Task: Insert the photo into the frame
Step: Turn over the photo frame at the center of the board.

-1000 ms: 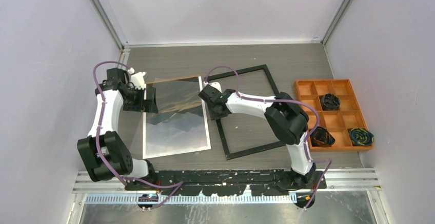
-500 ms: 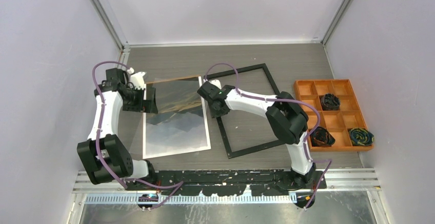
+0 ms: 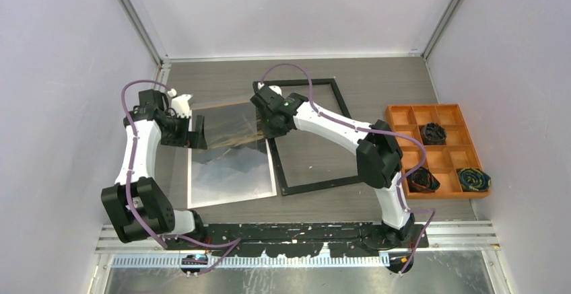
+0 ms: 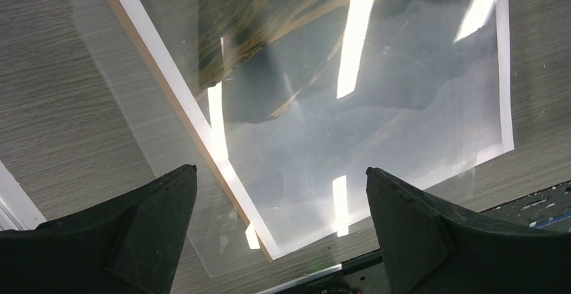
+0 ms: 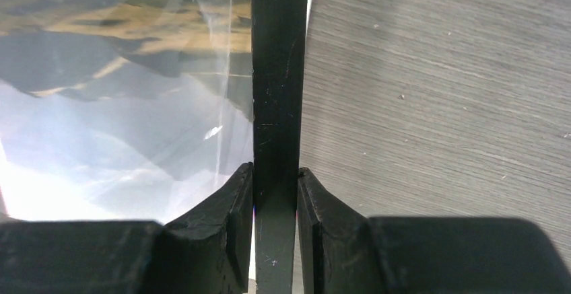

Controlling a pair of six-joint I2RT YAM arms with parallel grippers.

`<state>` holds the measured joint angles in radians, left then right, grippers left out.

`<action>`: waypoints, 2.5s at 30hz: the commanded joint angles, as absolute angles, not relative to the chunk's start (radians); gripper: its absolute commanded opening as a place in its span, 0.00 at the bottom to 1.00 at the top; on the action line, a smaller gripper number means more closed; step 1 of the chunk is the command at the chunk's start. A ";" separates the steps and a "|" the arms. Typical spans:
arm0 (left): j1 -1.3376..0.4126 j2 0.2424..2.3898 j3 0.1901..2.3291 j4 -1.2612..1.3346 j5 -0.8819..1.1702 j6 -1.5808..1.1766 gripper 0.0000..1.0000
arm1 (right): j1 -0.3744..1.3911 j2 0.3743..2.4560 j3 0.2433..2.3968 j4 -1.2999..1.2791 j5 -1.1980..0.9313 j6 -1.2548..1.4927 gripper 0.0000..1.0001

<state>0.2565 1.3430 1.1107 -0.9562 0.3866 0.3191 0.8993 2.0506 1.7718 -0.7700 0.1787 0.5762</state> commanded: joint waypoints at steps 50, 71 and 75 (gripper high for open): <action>0.136 1.256 1.263 -1.011 0.452 0.233 1.00 | 0.610 1.692 1.605 0.113 -0.778 1.444 0.01; -0.392 1.370 1.656 -0.999 0.292 0.033 1.00 | 0.520 1.518 1.423 -0.159 -0.778 1.175 0.39; -0.481 1.435 1.705 -0.976 0.240 0.005 1.00 | 0.501 1.491 1.459 -0.307 -0.747 1.096 0.45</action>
<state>-0.4191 1.3804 1.6516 -0.9981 0.3103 0.0513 0.5190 1.5604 1.3911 -0.1261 -0.7757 1.2263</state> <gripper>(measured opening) 0.996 0.434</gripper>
